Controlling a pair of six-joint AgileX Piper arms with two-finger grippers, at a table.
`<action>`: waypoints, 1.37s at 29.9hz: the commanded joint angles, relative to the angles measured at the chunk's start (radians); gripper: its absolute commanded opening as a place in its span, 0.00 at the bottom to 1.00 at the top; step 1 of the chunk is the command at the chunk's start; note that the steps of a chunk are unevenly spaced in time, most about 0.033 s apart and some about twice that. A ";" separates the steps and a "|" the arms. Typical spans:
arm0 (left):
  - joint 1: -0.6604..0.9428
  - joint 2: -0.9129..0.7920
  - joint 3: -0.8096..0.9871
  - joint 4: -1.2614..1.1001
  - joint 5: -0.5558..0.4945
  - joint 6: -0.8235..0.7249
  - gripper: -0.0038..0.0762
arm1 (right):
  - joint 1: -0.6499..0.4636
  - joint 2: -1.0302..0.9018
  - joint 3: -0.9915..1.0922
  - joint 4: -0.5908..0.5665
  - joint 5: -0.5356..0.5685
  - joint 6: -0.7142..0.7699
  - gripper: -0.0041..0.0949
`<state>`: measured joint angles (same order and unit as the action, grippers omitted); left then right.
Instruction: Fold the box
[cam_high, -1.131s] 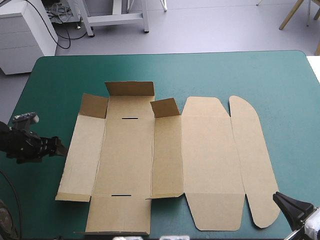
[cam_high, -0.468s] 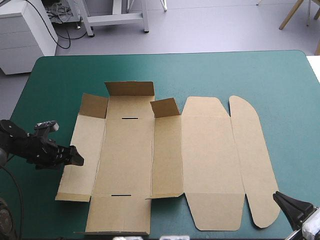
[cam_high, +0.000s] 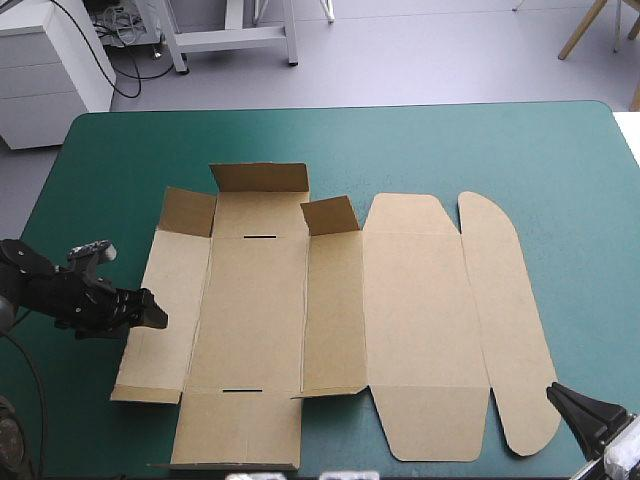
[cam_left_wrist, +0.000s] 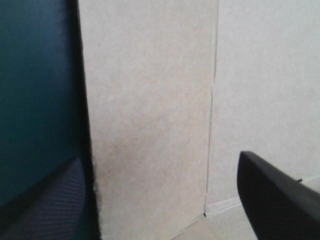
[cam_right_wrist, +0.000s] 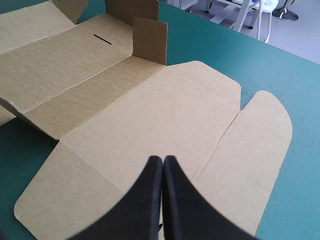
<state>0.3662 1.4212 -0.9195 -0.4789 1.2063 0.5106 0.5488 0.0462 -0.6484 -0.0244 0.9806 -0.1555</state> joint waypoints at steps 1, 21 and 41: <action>-0.005 -0.029 -0.017 -0.055 0.017 -0.009 0.76 | -0.004 0.019 -0.019 -0.008 -0.076 -0.017 0.02; -0.010 0.060 -0.017 -0.141 0.043 0.005 0.75 | -0.004 0.019 -0.019 -0.009 -0.076 -0.031 0.02; -0.191 0.060 -0.178 -0.109 0.096 -0.049 0.04 | -0.004 0.019 -0.019 -0.014 -0.060 -0.031 0.02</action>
<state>0.2149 1.5120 -1.0688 -0.5606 1.2017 0.4806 0.5488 0.0462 -0.6484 -0.0256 0.9872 -0.1788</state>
